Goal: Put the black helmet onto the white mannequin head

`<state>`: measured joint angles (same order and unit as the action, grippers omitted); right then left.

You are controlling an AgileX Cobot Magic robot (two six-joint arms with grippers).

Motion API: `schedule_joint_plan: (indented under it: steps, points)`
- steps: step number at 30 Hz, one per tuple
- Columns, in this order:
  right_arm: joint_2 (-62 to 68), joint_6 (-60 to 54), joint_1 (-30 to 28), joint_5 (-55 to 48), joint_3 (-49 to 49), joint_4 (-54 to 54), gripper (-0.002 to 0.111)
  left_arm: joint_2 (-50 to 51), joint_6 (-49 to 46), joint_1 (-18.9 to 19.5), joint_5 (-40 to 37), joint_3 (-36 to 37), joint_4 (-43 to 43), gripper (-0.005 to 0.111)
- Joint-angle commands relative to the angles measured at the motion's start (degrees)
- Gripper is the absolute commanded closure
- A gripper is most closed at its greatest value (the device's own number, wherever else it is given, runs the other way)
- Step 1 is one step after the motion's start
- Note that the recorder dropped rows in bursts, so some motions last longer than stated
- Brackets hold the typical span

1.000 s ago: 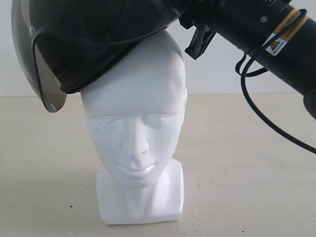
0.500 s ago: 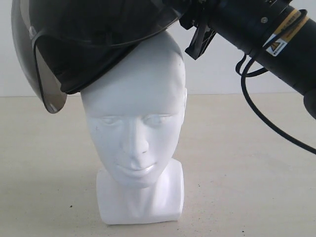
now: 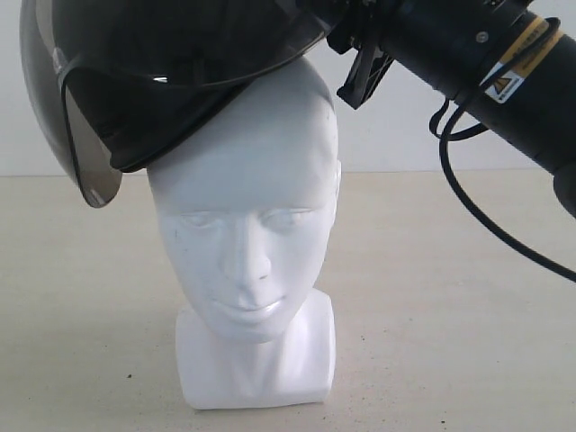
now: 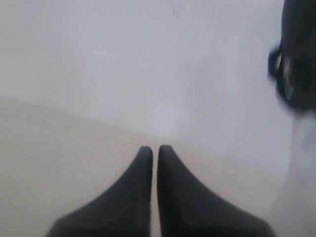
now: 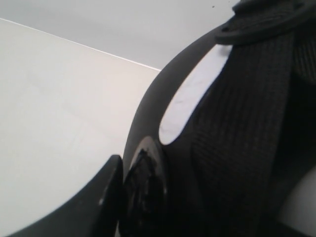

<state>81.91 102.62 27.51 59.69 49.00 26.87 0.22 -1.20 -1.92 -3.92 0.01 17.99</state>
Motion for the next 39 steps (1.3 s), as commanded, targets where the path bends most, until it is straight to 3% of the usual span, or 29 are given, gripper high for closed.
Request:
schedule_joint_plan:
  steps: [1, 4, 6, 10, 14, 20, 23, 26, 28, 33, 39]
  points:
    - [-0.01, -4.07, -1.26, -3.51, -0.34, 1.96, 0.108, -0.22, 14.09, 0.05, 18.96, -0.01, 22.02, 0.102]
    - [-0.01, -4.07, -1.26, -3.51, -0.34, 1.95, 0.108, -0.22, 14.05, 0.05, 29.65, -0.01, 22.80, 0.102]
    - [-0.01, -4.07, -1.26, -3.51, -0.34, 1.95, 0.108, -0.22, 15.11, 0.05, 31.00, -0.38, 20.79, 0.102]
    - [-0.01, -3.96, -1.26, -3.06, -0.34, 1.96, 0.108, 3.14, 18.10, -0.17, 13.03, -7.98, 21.10, 0.102]
    - [-0.01, -3.96, -1.26, -3.05, -0.34, 1.74, 0.108, 15.24, 17.11, -0.17, 6.21, -19.34, 19.98, 0.102]
    - [-0.01, -3.72, -1.26, -2.95, -0.34, 1.75, 0.108, 40.36, 10.91, 0.58, -20.75, -47.02, 11.59, 0.102]
    - [-0.01, -3.72, -1.26, -2.95, -0.34, 1.75, 0.108, 50.13, 10.91, 3.00, -25.71, -60.90, 6.60, 0.102]
    - [-0.01, -3.29, -1.26, -2.51, -0.34, 1.31, 0.108, 58.11, 8.56, 7.78, -31.72, -71.19, 5.58, 0.102]
    - [-0.01, -2.70, -1.26, -2.38, -0.34, 0.60, 0.108, 62.53, 4.47, 9.93, -36.41, -75.55, 9.01, 0.102]
    - [-0.01, -2.82, -1.26, -1.15, -0.34, -0.65, 0.108, 71.95, -19.06, 10.63, -43.19, -79.89, 30.90, 0.102]
    - [-0.01, -4.04, -1.26, -1.50, -0.34, -1.07, 0.108, 82.77, -29.12, 10.63, -44.31, -80.36, 38.30, 0.102]
